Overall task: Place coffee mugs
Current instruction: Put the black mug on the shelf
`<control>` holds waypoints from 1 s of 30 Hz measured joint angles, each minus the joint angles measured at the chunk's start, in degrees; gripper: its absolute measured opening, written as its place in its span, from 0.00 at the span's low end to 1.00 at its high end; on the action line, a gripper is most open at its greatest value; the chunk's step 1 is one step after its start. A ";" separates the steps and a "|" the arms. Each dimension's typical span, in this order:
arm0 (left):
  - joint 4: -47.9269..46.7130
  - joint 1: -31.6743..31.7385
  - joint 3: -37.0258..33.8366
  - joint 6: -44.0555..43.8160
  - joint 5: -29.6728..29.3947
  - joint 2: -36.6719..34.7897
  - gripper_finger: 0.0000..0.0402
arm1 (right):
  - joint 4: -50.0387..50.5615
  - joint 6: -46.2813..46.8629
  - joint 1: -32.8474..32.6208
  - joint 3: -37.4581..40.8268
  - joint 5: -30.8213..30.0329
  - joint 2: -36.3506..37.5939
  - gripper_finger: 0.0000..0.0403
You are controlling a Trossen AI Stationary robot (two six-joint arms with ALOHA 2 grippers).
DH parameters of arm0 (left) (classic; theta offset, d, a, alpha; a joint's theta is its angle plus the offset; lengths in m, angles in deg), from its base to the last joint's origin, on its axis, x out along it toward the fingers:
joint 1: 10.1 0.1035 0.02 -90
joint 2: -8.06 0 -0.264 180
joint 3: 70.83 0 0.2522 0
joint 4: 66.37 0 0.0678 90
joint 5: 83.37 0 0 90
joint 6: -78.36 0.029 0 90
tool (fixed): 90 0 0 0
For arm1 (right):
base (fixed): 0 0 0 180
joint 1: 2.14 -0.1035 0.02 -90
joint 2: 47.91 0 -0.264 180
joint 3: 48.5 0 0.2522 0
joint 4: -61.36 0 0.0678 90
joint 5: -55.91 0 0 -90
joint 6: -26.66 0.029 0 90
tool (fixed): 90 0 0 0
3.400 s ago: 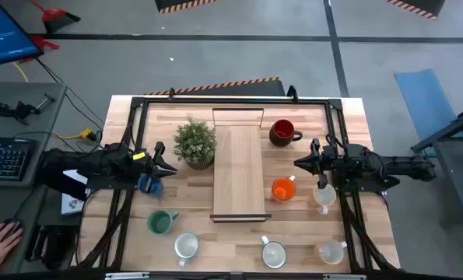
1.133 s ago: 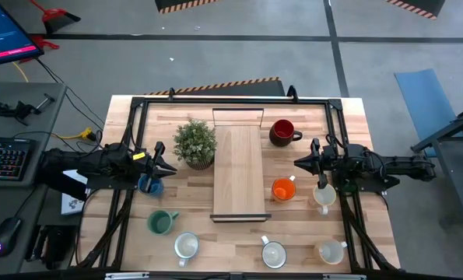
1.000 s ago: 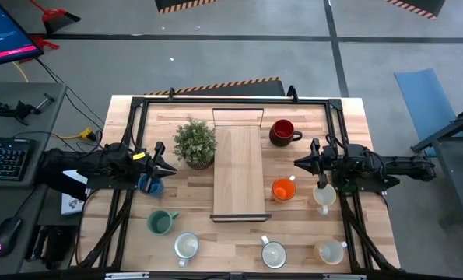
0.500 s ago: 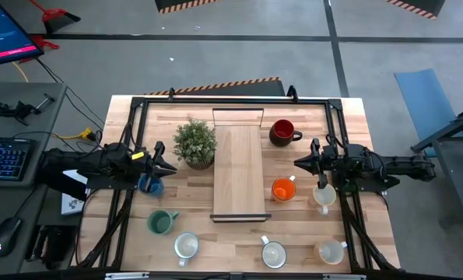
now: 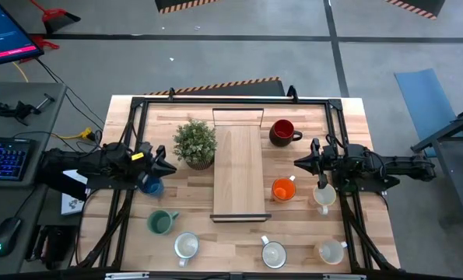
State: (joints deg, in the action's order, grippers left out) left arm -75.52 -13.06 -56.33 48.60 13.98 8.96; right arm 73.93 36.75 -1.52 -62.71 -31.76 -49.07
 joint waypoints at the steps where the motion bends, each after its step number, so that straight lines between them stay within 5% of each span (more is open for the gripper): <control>1: 0.01 0.00 0.00 -0.93 0.00 -0.02 0.09 | -0.01 0.00 0.00 0.00 0.00 -0.01 0.05; 8: -0.01 -0.02 0.00 -1.21 -0.70 0.00 0.09 | 0.00 0.00 0.00 0.00 0.00 -0.01 0.05; 20: -0.03 0.00 0.00 -1.11 -16.64 -0.01 0.09 | -0.01 0.11 0.01 0.00 0.00 0.00 0.05; 30: -0.05 -0.01 0.00 -1.02 -16.98 0.00 0.09 | -0.02 0.09 0.00 0.01 -0.62 0.00 0.05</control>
State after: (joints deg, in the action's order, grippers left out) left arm -75.58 -13.06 -56.33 47.58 -3.00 8.96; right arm 73.91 36.84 -1.52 -62.71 -32.38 -49.06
